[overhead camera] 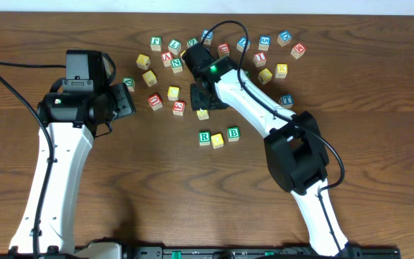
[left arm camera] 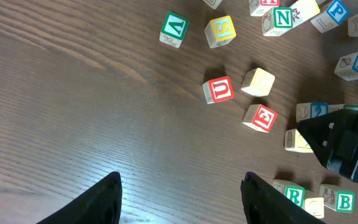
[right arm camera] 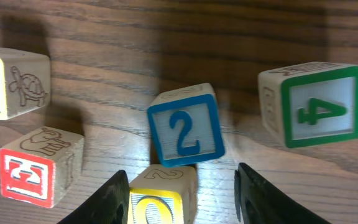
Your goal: Spell out ROBOT
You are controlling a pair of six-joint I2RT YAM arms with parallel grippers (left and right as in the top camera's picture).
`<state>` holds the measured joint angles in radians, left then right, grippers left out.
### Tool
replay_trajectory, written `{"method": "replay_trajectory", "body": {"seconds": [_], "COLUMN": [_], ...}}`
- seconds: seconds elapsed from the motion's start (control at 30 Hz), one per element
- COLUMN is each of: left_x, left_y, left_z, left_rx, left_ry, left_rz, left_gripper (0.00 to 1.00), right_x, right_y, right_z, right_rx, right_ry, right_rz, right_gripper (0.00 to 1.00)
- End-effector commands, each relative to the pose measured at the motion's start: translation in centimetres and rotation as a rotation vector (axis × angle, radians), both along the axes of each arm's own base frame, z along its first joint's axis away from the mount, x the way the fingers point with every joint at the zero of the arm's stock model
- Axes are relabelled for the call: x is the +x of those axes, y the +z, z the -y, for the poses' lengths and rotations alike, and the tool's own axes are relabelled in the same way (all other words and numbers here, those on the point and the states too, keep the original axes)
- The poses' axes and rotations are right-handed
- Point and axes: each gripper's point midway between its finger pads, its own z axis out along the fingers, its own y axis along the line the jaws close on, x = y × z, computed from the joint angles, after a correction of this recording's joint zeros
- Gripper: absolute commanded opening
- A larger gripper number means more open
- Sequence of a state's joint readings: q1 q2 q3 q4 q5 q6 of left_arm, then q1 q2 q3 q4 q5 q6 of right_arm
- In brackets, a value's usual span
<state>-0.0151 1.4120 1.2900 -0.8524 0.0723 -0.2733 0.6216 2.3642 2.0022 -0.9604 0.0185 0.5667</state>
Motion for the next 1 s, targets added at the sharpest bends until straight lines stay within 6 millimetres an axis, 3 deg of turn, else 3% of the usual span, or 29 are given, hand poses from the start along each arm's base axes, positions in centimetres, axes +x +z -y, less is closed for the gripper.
{"method": "replay_trajectory", "body": {"seconds": [0.0, 0.43, 0.8, 0.97], "left_x": [0.4, 0.4, 0.4, 0.4], "left_y": [0.4, 0.4, 0.4, 0.4], "left_z": [-0.1, -0.1, -0.1, -0.1], "left_rx": [-0.003, -0.003, -0.003, -0.003], "left_ry": [0.011, 0.011, 0.011, 0.011], "left_rz": [0.01, 0.011, 0.011, 0.011], "left_gripper": [0.61, 0.61, 0.61, 0.61], "right_x": [-0.7, -0.9, -1.9, -2.2], "right_y": [0.4, 0.3, 0.2, 0.1], "right_z": [-0.2, 0.7, 0.3, 0.1], "right_rx": [-0.005, -0.035, -0.072, -0.061], "right_ry": [-0.001, -0.008, 0.256, 0.291], "right_rz": [0.004, -0.012, -0.018, -0.029], "right_gripper": [0.49, 0.47, 0.41, 0.4]}}
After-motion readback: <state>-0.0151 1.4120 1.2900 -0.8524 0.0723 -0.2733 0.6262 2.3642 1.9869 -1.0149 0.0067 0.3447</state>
